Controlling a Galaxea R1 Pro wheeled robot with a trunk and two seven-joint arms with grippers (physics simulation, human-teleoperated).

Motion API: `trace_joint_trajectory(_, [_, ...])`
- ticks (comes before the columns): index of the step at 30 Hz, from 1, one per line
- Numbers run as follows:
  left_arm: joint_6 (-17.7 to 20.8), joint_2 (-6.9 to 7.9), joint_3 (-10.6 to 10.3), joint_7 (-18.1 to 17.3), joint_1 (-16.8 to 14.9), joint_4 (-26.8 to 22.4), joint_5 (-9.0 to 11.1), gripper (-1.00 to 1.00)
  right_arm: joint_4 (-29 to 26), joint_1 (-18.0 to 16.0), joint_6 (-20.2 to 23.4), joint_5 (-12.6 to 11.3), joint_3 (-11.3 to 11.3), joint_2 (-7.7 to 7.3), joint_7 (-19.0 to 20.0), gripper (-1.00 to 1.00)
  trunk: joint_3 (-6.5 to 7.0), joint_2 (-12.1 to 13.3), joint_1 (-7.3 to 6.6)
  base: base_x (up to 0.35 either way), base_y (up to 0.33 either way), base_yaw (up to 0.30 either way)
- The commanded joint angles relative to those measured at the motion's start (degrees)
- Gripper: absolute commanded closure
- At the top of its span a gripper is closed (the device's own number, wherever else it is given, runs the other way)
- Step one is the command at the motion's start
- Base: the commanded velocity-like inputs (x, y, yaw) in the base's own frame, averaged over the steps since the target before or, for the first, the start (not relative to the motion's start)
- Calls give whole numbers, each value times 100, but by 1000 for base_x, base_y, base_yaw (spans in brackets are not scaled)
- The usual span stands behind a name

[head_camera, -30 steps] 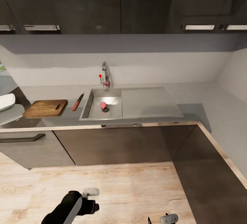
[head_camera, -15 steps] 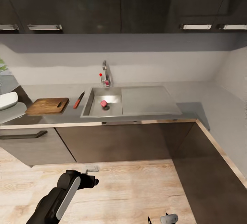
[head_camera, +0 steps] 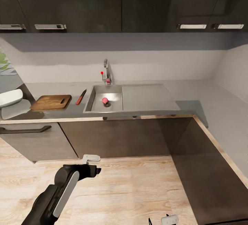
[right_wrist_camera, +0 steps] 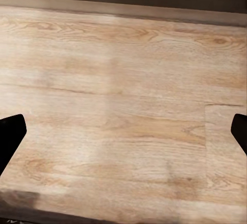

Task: In the kitchen, take the Vidalia onion out of the sink, dice it on the chopping board with the paring knife, put the diced onion into the bowl on the countertop, then place both the paring knife and the chopping board into the sink.

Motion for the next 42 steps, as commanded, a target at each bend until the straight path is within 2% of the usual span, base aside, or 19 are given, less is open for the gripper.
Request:
trace_joint_trajectory(1, [21, -3, -7, 60, -7, -142, 59, -100, 6, -5, -14, 61, -28, 2, -43, -100, -11, -11, 3, -9, 0, 0])
trace_joint_trajectory(4, [25, -15, -1, 61, -14, -414, 60, -100, 6, -5, -14, 61, -34, 2, -43, -100, -11, -11, 3, -5, 0, 0])
trace_joint_trajectory(10, [26, -26, 14, 56, -55, -537, 60, -100, 4, -5, -14, 61, -36, 2, -43, -100, -11, -11, 3, -1, 0, 0])
trace_joint_trajectory(16, [25, -29, 26, 54, -308, -559, 60, -100, 5, -5, -14, 61, -35, -2, -43, -100, -11, -11, 3, 0, 0, 0])
trace_joint_trajectory(17, [26, -29, 27, 53, -406, -560, 60, -100, 4, -5, -14, 61, -33, 0, -43, -100, -11, -11, 3, 0, 0, 0])
trace_joint_trajectory(22, [27, -62, 31, 59, -1413, -562, 64, -100, 1, -5, -13, 62, -37, 2, -43, -100, -11, -11, 3, 0, 0, 0])
trace_joint_trajectory(28, [27, -100, 35, 61, -2078, -562, 71, -100, -2, -5, -12, 62, -37, 2, -43, -100, -11, -11, 3, 0, 0, 0])
trace_joint_trajectory(34, [40, -116, 64, 61, -3099, -435, 87, -100, -3, -5, 23, 65, -37, 2, -43, -100, -11, -11, 3, 0, 0, 0])
trace_joint_trajectory(37, [43, -134, 69, 61, -3349, -289, 92, -100, -3, -5, 48, 66, -37, 2, -43, -100, -11, -11, 3, 0, 0, 0])
trace_joint_trajectory(39, [44, -234, 71, 61, -3590, -50, 94, -100, -3, -5, 59, 67, -37, 2, -43, -100, -11, -11, 3, 0, 0, 0])
trace_joint_trajectory(42, [37, -373, 72, 64, -3757, 229, 91, -100, -3, -5, 62, 67, -37, 5, -43, -100, -11, -11, 3, 0, 0, 0])
